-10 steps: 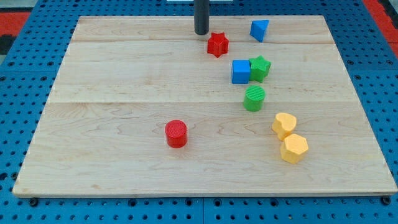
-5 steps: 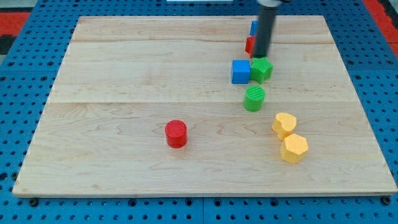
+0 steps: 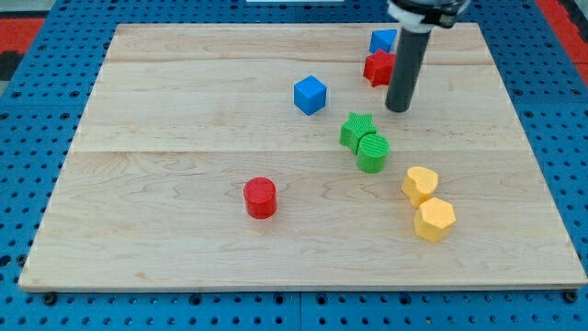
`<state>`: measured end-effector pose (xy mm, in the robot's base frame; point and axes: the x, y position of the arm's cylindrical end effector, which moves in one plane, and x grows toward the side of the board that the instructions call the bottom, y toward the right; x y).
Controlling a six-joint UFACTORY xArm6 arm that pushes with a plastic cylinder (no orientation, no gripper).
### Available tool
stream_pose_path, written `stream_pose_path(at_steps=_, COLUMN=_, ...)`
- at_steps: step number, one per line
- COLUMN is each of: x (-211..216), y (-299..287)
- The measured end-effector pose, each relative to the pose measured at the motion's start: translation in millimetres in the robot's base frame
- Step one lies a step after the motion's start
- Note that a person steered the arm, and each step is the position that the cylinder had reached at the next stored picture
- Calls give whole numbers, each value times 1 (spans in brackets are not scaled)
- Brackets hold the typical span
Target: Make a diagonal line out of blue blocks and red star
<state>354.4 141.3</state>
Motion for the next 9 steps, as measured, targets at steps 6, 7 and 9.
stream_pose_path(at_steps=6, x=-50, y=-14)
stream_pose_path(at_steps=7, x=-43, y=-28)
stream_pose_path(at_steps=9, x=64, y=8)
